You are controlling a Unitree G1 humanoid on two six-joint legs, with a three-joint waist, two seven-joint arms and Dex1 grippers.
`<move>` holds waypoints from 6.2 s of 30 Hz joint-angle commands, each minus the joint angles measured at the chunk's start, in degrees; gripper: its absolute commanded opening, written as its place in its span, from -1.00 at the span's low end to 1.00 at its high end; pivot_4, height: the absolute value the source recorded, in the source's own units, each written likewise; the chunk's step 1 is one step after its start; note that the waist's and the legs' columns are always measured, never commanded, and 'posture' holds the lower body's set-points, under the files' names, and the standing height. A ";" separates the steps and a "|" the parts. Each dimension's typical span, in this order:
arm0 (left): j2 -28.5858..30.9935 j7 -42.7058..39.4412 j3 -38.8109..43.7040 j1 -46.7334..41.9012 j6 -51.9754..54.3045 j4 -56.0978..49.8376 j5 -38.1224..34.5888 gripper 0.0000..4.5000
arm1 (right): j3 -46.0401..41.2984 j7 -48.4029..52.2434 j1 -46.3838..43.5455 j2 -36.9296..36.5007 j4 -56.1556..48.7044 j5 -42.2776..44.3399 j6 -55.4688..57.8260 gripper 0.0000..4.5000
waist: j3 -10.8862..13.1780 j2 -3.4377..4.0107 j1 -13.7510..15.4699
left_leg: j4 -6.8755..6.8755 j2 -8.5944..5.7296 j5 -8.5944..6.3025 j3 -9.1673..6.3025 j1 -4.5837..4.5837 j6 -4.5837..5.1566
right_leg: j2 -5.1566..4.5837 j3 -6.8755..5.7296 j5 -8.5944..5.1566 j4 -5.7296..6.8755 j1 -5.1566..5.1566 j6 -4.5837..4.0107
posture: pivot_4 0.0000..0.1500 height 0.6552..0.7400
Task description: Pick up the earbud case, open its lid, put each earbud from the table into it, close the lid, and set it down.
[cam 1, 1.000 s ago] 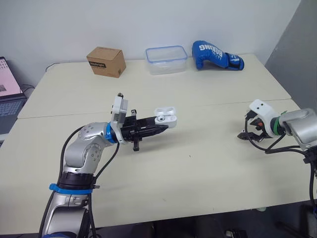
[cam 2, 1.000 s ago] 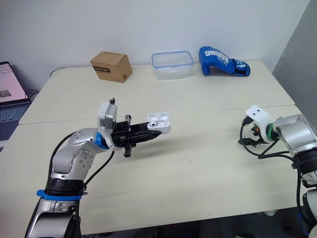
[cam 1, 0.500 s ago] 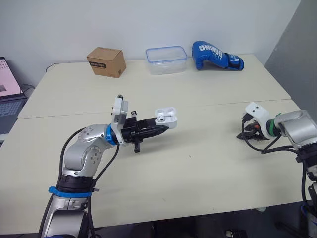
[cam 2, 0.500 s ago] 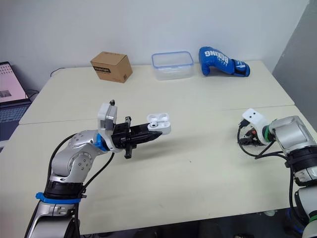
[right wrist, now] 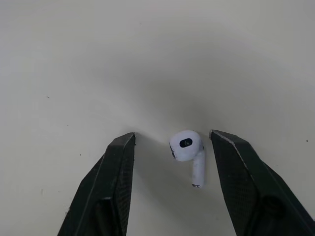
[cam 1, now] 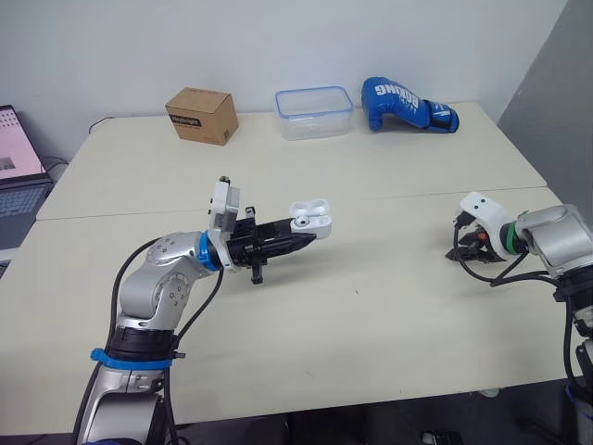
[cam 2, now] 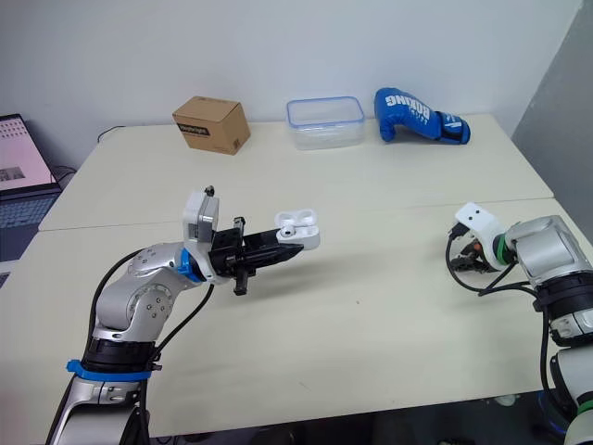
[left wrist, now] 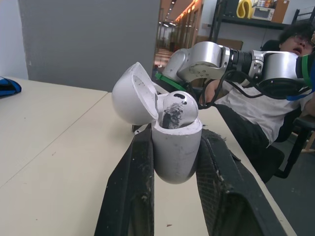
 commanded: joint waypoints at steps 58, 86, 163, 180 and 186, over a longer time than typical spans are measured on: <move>-0.17 -1.16 0.36 0.86 -5.08 -0.16 0.63 -0.66 | 10.12 24.33 0.92 -3.62 -17.53 -14.72 -19.64 -0.10 | -0.03 -0.04 -0.04 | 0.01 0.02 0.00 0.01 0.03 -0.01 | 0.00 -0.01 0.01 0.01 -0.02 -0.01 | 1.00 0.78; -0.99 -0.67 0.17 0.61 -5.37 -0.19 1.09 -0.66 | 12.72 27.03 2.45 -3.46 -27.62 -27.28 -21.26 -0.10 | -0.02 -0.04 0.01 | 0.00 0.02 0.00 0.02 0.00 -0.02 | 0.00 -0.01 0.01 0.01 -0.05 -0.01 | 1.00 0.78; -2.72 -8.94 -2.22 -6.23 -9.17 14.44 4.28 -0.66 | -30.43 -9.27 17.56 33.44 -65.54 1.23 21.03 -0.81 | -0.05 0.00 0.10 | 0.01 0.00 0.01 -0.18 0.01 -0.03 | 0.02 -0.06 0.01 0.15 -0.06 -0.02 | 1.00 0.78; -5.07 -11.09 -2.51 -9.58 -11.79 21.09 7.22 -0.66 | -22.61 -24.78 13.92 42.37 -68.01 14.23 20.23 -0.81 | -0.05 0.01 -0.15 | 0.00 -0.02 0.01 -0.19 0.02 -0.03 | 0.03 -0.06 0.01 0.14 -0.06 -0.02 | 1.00 0.78; -5.63 -10.54 -2.18 -10.05 -11.93 22.12 7.33 -0.66 | -20.82 -26.95 16.28 41.73 -67.19 16.79 16.46 -0.81 | -0.06 0.01 -0.17 | 0.00 -0.02 0.01 -0.18 0.02 -0.03 | 0.03 -0.05 0.01 0.14 -0.05 -0.02 | 1.00 0.78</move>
